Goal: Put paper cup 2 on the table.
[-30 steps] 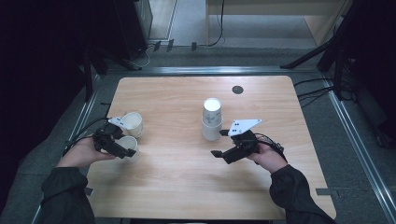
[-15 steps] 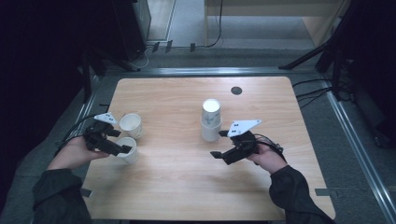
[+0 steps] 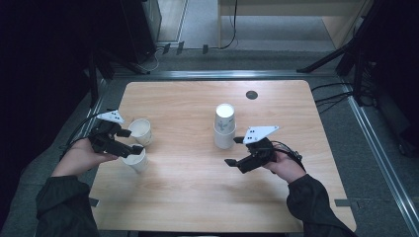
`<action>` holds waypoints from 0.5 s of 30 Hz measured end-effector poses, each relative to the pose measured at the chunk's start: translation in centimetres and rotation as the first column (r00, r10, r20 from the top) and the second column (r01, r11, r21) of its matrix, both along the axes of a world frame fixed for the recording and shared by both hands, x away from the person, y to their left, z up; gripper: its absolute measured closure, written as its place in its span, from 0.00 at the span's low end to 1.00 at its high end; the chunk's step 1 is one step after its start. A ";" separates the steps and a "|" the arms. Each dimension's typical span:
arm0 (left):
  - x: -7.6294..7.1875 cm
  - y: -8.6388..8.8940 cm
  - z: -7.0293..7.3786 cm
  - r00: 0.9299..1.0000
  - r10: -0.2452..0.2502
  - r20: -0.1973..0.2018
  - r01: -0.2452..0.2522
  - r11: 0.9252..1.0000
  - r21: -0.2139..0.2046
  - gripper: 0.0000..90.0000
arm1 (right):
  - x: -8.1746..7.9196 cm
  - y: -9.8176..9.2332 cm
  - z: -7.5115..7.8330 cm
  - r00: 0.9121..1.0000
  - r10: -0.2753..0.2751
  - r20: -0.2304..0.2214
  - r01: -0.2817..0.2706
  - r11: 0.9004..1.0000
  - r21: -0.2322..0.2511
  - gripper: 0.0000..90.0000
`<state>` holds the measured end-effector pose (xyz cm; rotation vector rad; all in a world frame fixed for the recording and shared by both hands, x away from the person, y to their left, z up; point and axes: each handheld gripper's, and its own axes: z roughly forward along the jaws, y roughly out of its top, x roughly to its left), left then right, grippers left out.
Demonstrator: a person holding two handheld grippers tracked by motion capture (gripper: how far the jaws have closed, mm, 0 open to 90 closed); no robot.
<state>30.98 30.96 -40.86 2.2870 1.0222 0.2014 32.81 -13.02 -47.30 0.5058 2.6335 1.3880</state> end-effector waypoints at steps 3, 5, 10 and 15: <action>0.2 -0.5 0.4 1.000 0.007 0.018 -0.006 0.999 -0.032 0.16 | -0.1 -0.2 0.1 1.000 -0.007 0.006 0.007 1.000 0.002 0.19; 0.3 -1.1 0.7 1.000 -0.006 0.028 0.008 0.999 -0.053 0.16 | -0.1 -0.4 0.1 1.000 -0.009 0.008 0.009 1.000 0.003 0.20; 0.5 -2.6 1.0 0.998 -0.044 0.038 0.046 0.997 -0.068 0.16 | -0.3 -0.8 0.1 1.000 -0.018 0.011 0.018 1.000 0.001 0.19; 0.9 -4.1 1.0 0.996 -0.074 0.049 0.078 0.993 -0.092 0.16 | -0.4 -1.2 0.2 0.999 -0.031 0.013 0.031 1.000 0.003 0.19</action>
